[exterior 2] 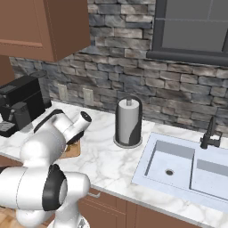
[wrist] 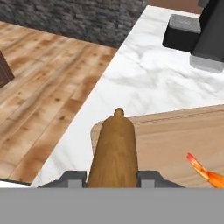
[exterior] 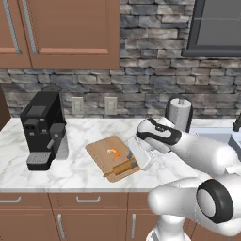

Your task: Open the cabinet, retrieve the rolling pin, and place it next to the meat on the cutting board to prepare for tenderizing.

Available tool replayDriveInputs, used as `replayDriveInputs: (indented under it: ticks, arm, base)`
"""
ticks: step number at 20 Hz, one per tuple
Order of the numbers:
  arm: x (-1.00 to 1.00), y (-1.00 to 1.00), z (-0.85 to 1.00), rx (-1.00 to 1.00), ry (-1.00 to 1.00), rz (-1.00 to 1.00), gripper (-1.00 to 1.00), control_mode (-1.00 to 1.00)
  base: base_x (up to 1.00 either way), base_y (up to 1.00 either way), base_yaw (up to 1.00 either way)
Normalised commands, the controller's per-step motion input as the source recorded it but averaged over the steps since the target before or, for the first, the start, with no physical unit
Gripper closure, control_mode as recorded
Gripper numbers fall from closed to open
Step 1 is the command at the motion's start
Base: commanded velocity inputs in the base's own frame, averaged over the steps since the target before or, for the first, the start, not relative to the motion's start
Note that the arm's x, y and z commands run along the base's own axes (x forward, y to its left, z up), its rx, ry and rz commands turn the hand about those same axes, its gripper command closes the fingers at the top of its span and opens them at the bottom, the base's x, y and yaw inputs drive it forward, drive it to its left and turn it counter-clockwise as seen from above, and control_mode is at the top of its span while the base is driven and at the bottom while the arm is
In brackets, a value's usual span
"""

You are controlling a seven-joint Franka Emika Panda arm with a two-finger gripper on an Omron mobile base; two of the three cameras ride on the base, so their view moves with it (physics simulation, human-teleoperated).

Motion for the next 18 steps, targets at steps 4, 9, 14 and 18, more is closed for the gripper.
replayDriveInputs:
  ticks: [4,9,14,18]
  arm:
    - [0.1,0.0,-0.28,0.0,0.0,0.05,1.0,-1.0]
    - [0.16,0.0,-0.17,0.0,0.0,0.04,1.0,-1.0]
    - [0.07,0.01,-0.23,0.0,-0.01,0.05,-1.0,-1.0]
    - [-0.01,0.0,0.0,0.0,-0.09,0.03,-1.0,-1.0]
  base:
    - [0.0,0.0,0.0]
    - [0.0,0.0,0.0]
    - [0.0,0.0,0.0]
    - [0.0,0.0,0.0]
